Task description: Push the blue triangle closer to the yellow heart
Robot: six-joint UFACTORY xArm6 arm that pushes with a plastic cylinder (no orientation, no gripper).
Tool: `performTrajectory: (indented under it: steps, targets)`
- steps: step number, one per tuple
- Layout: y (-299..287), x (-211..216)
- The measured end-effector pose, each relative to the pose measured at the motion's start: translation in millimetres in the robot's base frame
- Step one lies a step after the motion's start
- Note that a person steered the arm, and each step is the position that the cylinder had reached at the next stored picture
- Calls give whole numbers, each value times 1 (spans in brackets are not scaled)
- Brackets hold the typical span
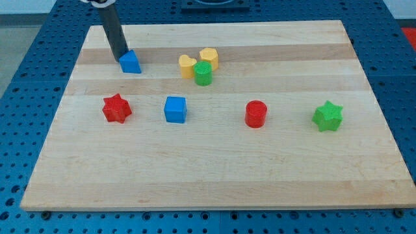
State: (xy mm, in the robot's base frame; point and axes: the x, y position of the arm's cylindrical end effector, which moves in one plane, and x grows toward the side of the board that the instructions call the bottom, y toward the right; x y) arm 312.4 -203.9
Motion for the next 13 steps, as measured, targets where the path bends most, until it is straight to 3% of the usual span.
performTrajectory:
  steps: [2,4,7,9,10,12,13]
  targets:
    - [31,20]
    - [29,82]
    - [40,-33]
    - [-6,13]
    - [17,26]
    - [69,-20]
    - [50,-16]
